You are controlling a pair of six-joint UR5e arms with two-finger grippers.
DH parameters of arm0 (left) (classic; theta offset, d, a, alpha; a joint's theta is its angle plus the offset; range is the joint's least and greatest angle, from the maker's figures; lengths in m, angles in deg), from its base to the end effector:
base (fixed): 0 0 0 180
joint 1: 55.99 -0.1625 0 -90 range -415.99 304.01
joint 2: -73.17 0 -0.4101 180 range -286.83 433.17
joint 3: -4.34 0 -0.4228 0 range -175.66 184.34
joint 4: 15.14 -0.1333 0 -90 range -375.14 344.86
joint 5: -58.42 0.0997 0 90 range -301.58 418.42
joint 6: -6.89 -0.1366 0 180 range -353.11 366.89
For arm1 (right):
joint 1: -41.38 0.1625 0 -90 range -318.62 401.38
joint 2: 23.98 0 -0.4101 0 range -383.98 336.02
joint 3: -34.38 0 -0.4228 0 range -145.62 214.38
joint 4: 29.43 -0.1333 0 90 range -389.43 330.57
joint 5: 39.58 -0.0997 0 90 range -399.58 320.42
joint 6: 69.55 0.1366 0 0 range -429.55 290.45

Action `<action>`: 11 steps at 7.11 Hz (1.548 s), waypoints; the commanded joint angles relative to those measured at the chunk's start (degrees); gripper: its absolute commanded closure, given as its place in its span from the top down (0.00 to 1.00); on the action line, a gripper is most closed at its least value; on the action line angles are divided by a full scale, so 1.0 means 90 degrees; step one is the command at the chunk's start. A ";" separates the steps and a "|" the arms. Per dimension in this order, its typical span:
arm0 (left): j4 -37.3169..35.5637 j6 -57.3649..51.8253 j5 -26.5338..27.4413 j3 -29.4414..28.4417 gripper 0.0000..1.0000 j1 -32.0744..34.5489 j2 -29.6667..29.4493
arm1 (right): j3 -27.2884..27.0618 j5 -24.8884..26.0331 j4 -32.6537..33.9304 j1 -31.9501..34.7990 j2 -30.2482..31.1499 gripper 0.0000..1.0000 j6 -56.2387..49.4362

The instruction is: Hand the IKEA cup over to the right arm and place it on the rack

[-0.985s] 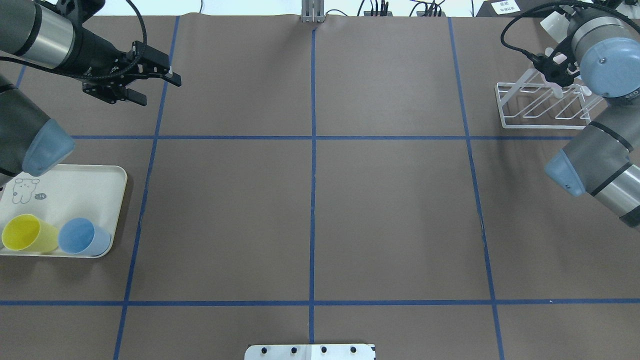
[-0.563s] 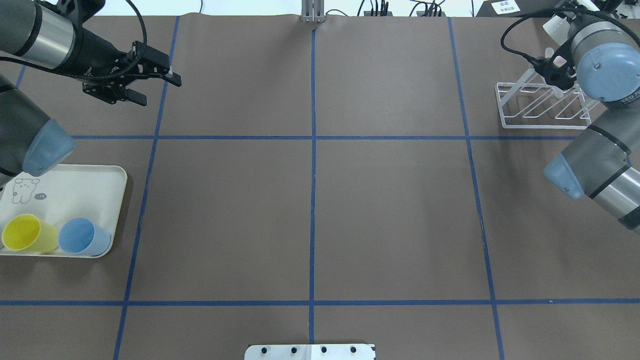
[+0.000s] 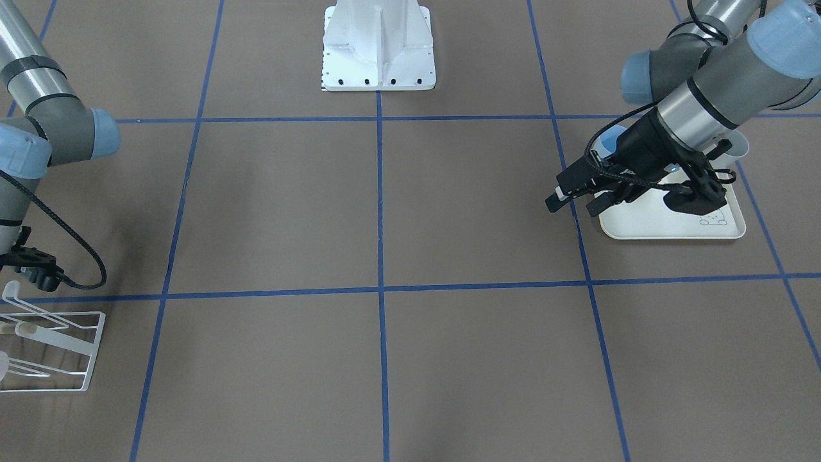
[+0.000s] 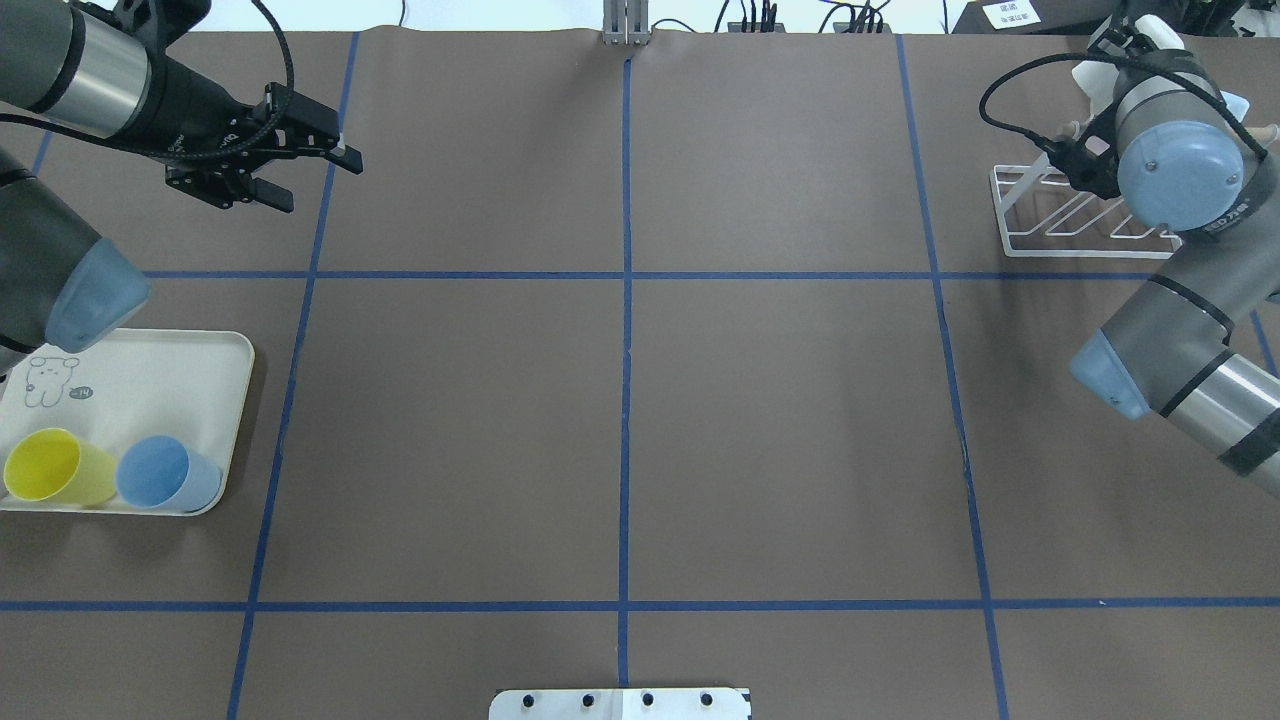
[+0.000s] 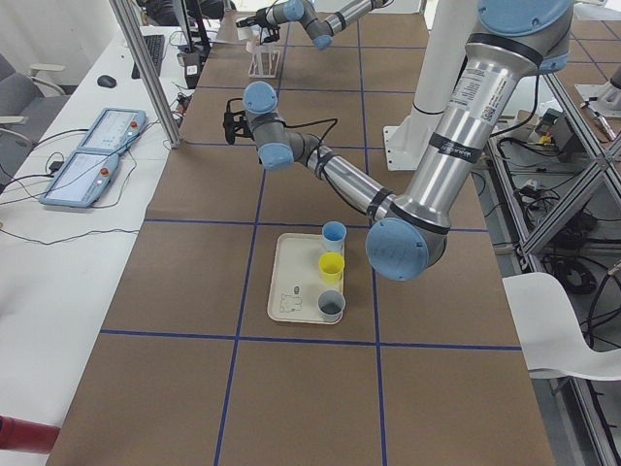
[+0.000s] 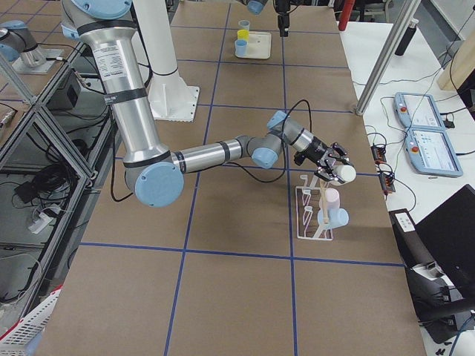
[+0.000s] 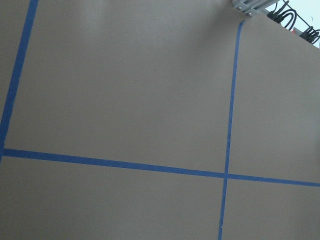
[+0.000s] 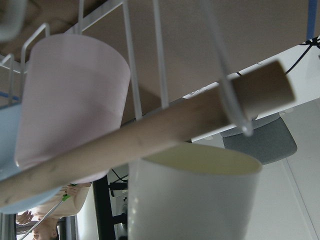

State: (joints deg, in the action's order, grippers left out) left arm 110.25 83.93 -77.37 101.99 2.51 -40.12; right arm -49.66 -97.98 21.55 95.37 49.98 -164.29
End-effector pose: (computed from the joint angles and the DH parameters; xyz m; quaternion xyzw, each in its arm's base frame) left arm 0.3105 -0.5745 0.2687 0.0299 0.5993 -0.1022 0.7934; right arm -0.2357 -0.6728 0.4835 0.2270 0.4119 -0.7485 0.4675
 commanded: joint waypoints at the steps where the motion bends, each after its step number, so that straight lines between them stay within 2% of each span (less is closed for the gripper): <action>1: 0.0003 0.0004 0.0000 -0.0011 1.00 -0.0006 0.0000 | 0.0128 0.0209 0.0000 -0.0168 -0.0005 0.63 0.0126; 3: 0.0003 -0.0005 0.0000 -0.0021 1.00 -0.0006 0.0000 | 0.0178 0.0269 0.0000 -0.0237 0.0004 0.74 0.0185; 5: 0.0003 -0.0005 0.0000 -0.0021 1.00 -0.0006 0.0000 | 0.0197 0.0269 -0.0010 -0.0267 -0.0015 0.99 0.0195; 9: -0.0007 -0.0025 0.0010 0.0008 1.00 0.0013 0.0000 | 0.0071 0.0259 0.0000 -0.0277 -0.0142 0.99 0.0292; 11: -0.0007 -0.0199 0.0010 0.0135 1.00 0.0159 0.0146 | -0.0298 0.0065 0.0019 -0.0257 -0.0201 1.00 0.1253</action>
State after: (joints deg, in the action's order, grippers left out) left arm 110.20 83.33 -77.29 102.65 3.03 -39.31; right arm -50.16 -96.27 21.62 92.92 48.45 -158.29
